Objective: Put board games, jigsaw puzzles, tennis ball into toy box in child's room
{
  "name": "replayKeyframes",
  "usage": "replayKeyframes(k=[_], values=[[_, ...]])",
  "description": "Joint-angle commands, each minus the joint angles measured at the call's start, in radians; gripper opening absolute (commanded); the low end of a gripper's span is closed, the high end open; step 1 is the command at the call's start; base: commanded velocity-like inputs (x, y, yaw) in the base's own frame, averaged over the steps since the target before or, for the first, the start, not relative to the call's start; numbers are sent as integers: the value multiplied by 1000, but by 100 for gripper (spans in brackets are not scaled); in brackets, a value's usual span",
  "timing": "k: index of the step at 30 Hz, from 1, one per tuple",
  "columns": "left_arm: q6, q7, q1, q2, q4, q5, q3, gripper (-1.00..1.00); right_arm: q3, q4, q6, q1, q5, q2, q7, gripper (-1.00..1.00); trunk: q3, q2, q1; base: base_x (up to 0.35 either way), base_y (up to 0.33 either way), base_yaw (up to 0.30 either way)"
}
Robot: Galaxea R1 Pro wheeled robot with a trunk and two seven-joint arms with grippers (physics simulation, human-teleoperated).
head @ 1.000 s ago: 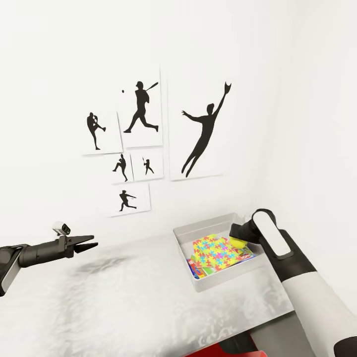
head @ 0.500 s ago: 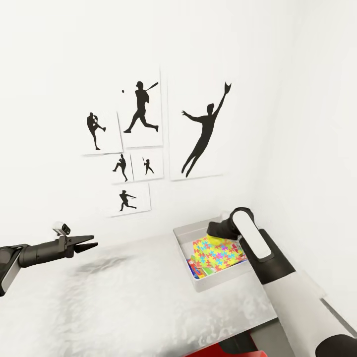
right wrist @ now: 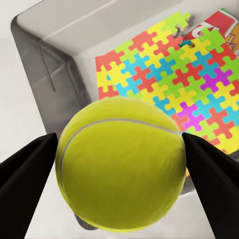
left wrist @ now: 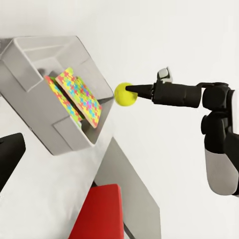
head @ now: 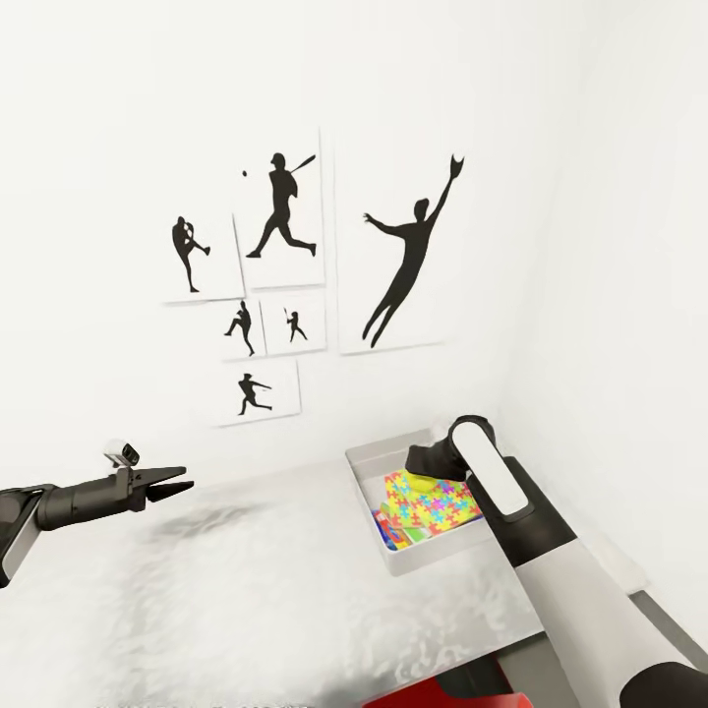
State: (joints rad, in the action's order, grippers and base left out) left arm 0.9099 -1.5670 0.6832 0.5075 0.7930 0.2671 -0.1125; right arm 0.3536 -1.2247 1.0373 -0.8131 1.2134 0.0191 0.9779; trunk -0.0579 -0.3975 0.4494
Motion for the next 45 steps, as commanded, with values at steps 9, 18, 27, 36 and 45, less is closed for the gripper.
replayKeyframes(k=[9, 18, 27, 36, 45], values=[[13, -4, -2, 7, 59, 8, 2, 100, 2, 0, 3, -1, 9, 1, 9, -100, -17, -3, 1, 0, 0, 64], [24, -4, -25, 9, 153, 11, 3, 100, 1, 0, 10, -1, 11, 8, 4, -100, -31, -3, 1, 0, 0, 65], [24, -4, -27, 7, 158, 11, 5, 100, -4, 0, 10, 0, 17, 20, 4, -100, -45, -3, 1, 0, 0, 65], [24, -4, -27, 6, 157, 11, 5, 100, 3, 1, 10, 1, 19, 17, 4, -100, -60, -3, 1, 0, 0, 65], [24, -4, -27, 5, 157, 11, 5, 100, 4, 13, 10, 2, 21, 18, 4, -100, -74, -3, 1, 0, 0, 65]])
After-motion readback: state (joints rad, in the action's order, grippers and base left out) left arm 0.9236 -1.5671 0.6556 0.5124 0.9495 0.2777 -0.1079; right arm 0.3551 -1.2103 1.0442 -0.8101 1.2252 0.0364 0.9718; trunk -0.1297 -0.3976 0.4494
